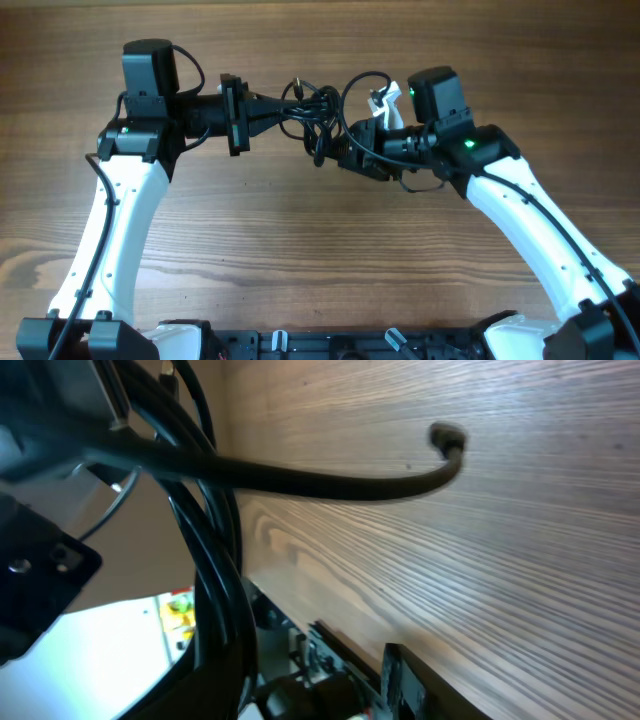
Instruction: Untangle cables
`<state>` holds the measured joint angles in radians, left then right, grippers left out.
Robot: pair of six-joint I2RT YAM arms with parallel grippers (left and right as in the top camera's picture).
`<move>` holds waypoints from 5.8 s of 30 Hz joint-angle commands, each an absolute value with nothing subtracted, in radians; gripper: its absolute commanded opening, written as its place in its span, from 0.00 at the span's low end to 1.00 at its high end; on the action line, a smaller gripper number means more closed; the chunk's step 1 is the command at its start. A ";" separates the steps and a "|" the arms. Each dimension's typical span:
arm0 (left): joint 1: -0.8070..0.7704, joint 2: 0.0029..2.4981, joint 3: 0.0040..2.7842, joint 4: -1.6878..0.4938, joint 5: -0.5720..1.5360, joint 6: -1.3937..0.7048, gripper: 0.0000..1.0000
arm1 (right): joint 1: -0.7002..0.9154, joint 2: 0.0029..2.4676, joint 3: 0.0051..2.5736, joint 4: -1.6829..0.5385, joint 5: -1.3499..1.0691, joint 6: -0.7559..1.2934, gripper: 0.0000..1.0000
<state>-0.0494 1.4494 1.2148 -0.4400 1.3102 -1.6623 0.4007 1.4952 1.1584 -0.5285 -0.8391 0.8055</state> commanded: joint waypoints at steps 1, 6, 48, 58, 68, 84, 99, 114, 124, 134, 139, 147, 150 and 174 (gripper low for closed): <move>-0.043 1.452 1.226 -0.433 1.333 -1.600 0.04 | 0.408 1.515 1.166 -0.487 -0.916 0.868 0.47; -0.043 1.452 1.226 -0.433 1.319 -1.600 0.04 | 0.397 1.517 1.166 -0.444 -0.914 0.900 0.50; -0.043 1.452 1.226 -0.803 0.494 -1.207 0.04 | 0.439 1.579 1.172 -0.783 -0.505 0.575 0.04; -0.044 1.452 1.225 -0.885 0.397 -1.076 0.04 | 0.439 1.511 1.268 -0.907 -0.308 0.484 0.04; -0.044 1.452 1.225 -0.911 0.391 -1.076 0.04 | 0.439 1.463 1.345 -0.931 -0.450 0.393 0.04; -0.044 1.452 1.225 -0.696 0.604 -1.077 0.04 | 0.506 1.384 1.331 -1.056 -0.506 0.419 0.10; -0.044 1.452 1.225 -0.670 1.078 -1.501 0.04 | 0.508 1.496 1.327 -0.864 -0.571 0.052 0.47; -0.044 1.452 1.225 -0.670 1.118 -1.496 0.04 | 0.467 1.499 1.328 -0.694 -0.623 0.015 0.37; -0.043 1.452 1.225 -0.670 1.118 -1.473 0.04 | 0.378 1.494 1.328 -0.694 -0.922 -0.065 0.43; -0.044 1.452 1.225 -0.670 1.118 -1.470 0.04 | 0.378 1.498 1.327 -0.703 -0.911 -0.179 0.23; -0.044 1.452 1.225 -0.670 1.130 -1.470 0.04 | 0.385 1.505 1.321 -0.716 -0.911 -0.189 0.18; -0.044 1.452 1.225 -0.670 1.137 -1.470 0.04 | 0.387 1.516 1.279 -0.698 -0.807 -0.150 0.04; -0.044 1.452 1.225 -0.670 1.111 -1.465 0.04 | 0.381 1.490 1.290 -0.698 -0.701 -0.030 0.04; -0.044 1.452 1.225 -0.670 1.149 -1.515 0.04 | 0.435 1.417 1.295 -0.843 -0.502 0.052 0.41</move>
